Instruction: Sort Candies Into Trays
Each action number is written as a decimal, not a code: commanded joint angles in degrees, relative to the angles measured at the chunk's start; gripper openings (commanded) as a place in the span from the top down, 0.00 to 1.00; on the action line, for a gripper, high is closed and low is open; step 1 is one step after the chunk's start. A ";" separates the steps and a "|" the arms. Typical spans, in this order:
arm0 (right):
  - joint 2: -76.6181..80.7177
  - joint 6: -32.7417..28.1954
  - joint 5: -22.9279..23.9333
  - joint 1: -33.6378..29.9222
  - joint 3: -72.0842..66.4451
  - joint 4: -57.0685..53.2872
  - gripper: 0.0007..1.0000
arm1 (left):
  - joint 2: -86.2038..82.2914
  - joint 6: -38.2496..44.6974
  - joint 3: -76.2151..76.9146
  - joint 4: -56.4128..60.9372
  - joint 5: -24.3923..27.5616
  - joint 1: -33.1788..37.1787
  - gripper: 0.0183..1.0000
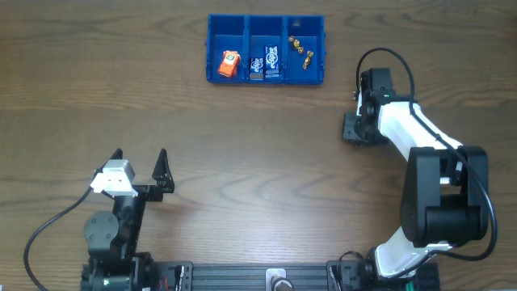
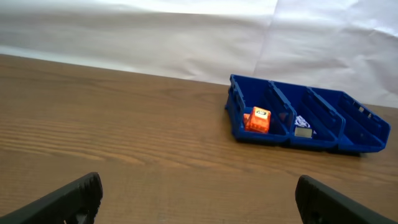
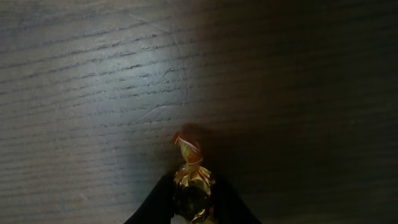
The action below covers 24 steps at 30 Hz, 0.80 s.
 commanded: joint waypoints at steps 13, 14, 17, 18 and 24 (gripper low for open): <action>-22.47 6.32 3.58 17.86 18.47 -10.27 0.90 | -0.35 -0.20 -1.18 -1.79 1.22 0.09 0.00; -20.76 6.32 4.20 18.08 21.53 -10.88 0.90 | -0.35 -0.20 -1.18 -1.79 1.25 0.09 0.00; -13.94 6.29 6.01 18.29 30.99 -12.68 0.90 | -0.35 -0.20 -1.18 -1.79 1.22 0.09 0.00; -11.19 6.32 6.54 18.29 34.14 -13.05 0.90 | -0.35 -0.20 -1.18 -1.79 1.22 0.09 0.00; 7.15 6.34 7.06 18.16 50.75 -13.84 0.90 | -0.35 -0.20 -1.18 -1.79 1.22 0.09 0.00</action>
